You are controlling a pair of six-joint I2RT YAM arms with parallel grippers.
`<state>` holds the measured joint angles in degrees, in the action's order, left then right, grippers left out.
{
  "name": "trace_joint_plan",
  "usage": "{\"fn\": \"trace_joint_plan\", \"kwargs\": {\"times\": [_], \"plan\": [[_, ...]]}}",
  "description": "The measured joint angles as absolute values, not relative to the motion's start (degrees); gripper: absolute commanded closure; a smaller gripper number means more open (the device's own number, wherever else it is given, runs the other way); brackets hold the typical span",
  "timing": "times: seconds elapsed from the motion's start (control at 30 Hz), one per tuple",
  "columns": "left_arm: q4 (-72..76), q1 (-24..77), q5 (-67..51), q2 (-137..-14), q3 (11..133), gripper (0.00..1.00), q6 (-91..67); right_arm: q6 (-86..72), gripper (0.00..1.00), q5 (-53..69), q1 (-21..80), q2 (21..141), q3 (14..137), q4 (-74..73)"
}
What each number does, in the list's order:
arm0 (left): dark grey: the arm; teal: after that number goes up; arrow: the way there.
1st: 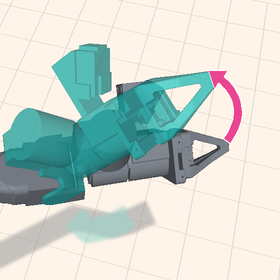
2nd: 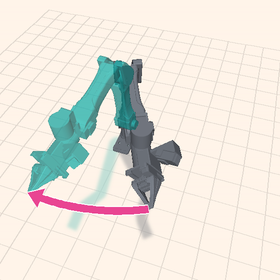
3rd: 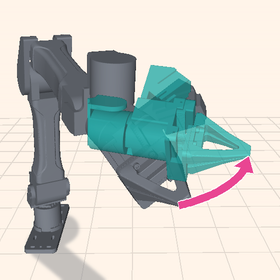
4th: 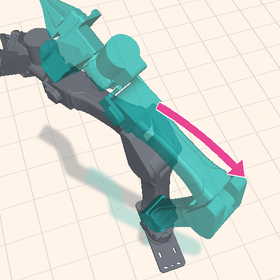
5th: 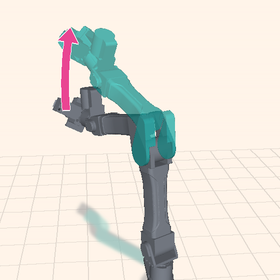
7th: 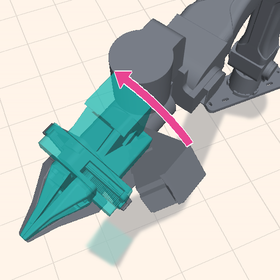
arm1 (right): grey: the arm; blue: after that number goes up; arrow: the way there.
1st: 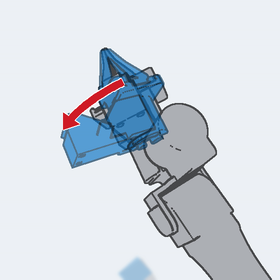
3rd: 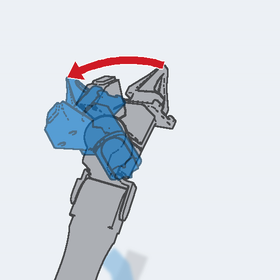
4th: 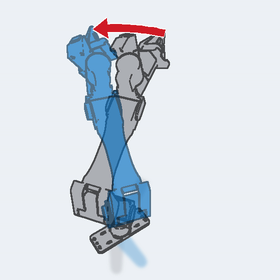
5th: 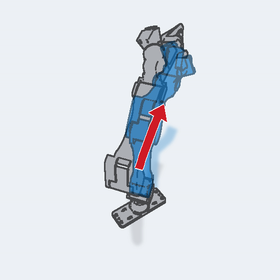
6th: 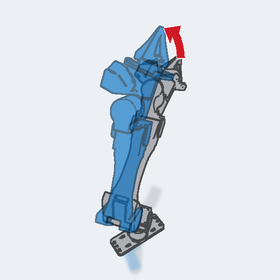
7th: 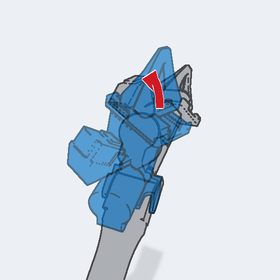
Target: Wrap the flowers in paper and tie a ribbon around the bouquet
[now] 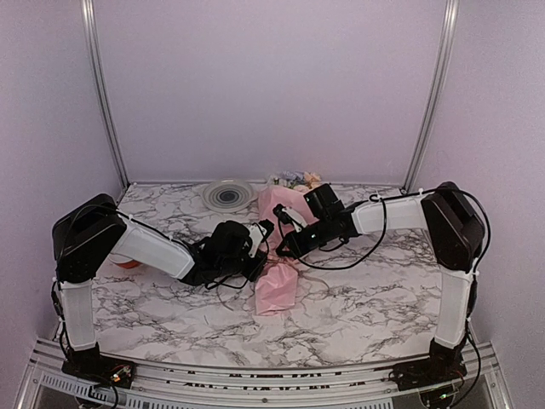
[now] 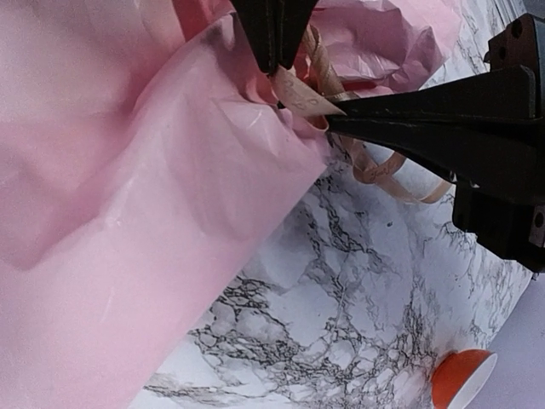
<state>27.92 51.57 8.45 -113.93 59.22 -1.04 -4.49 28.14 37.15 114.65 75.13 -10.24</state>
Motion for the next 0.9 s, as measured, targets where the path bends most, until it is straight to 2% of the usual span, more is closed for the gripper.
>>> {"fn": "trace_joint_plan", "kwargs": {"times": [0.47, 0.9], "plan": [[28.12, 51.57, 8.64, -113.95, 59.24, 0.77, -0.49, -4.91, 0.99, 28.18, 38.02, 113.06, 73.23, -9.1], [28.42, 51.57, 9.56, -114.26, 60.38, 0.76, -0.38, -5.74, 0.95, 28.4, 38.41, 111.81, 72.73, -8.45]]}}
